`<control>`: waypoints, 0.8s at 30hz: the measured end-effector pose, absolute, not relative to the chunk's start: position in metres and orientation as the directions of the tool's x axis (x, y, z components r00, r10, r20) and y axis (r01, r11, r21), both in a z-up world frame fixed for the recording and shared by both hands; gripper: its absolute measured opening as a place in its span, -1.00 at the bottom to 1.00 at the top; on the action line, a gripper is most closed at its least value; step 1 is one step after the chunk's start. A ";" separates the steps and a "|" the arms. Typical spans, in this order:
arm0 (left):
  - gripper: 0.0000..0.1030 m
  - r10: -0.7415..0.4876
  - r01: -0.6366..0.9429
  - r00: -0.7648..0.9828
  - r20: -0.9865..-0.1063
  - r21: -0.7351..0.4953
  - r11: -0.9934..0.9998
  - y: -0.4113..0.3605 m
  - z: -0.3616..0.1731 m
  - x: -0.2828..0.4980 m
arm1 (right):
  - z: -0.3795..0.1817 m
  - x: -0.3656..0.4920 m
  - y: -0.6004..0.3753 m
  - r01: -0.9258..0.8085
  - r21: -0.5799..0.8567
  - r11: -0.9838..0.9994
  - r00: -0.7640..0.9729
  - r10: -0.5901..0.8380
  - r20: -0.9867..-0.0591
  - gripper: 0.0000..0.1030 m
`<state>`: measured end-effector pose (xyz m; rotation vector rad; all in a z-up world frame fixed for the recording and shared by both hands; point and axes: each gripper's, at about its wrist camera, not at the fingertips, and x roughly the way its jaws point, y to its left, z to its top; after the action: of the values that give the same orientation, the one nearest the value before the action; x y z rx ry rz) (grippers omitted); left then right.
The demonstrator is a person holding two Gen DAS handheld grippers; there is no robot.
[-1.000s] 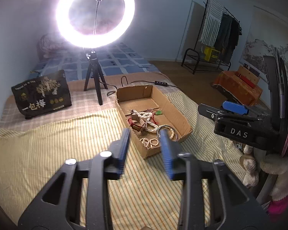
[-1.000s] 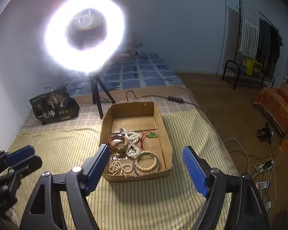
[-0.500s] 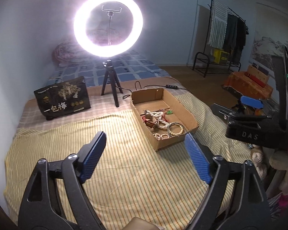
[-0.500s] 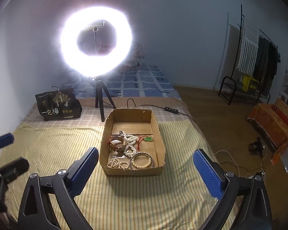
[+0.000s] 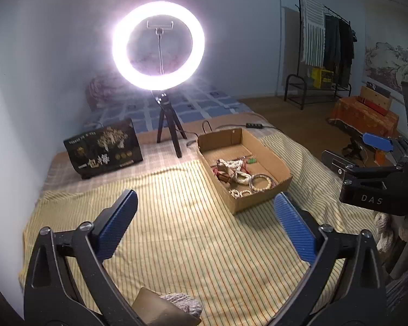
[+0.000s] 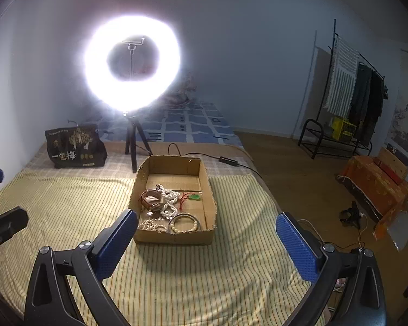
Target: Organize jewelry
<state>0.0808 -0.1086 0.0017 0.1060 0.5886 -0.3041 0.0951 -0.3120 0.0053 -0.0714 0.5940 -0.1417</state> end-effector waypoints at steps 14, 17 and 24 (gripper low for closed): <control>0.99 -0.226 0.317 0.782 -0.580 0.058 0.947 -0.117 -0.004 0.081 | -0.009 0.098 -0.315 0.111 -0.110 0.988 0.797 -0.154 -0.585 0.99; 1.00 -0.225 0.313 0.785 -0.578 0.057 0.948 -0.117 -0.004 0.081 | -0.008 0.098 -0.316 0.114 -0.104 0.988 0.798 -0.153 -0.582 0.99; 1.00 -0.223 0.311 0.785 -0.578 0.057 0.949 -0.117 -0.004 0.080 | -0.008 0.099 -0.313 0.111 -0.114 0.987 0.800 -0.157 -0.580 0.99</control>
<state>0.0798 -0.1167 -0.0044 0.1520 0.6033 -0.2887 0.0989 -0.3127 -0.0078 -0.0753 0.6281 -0.1439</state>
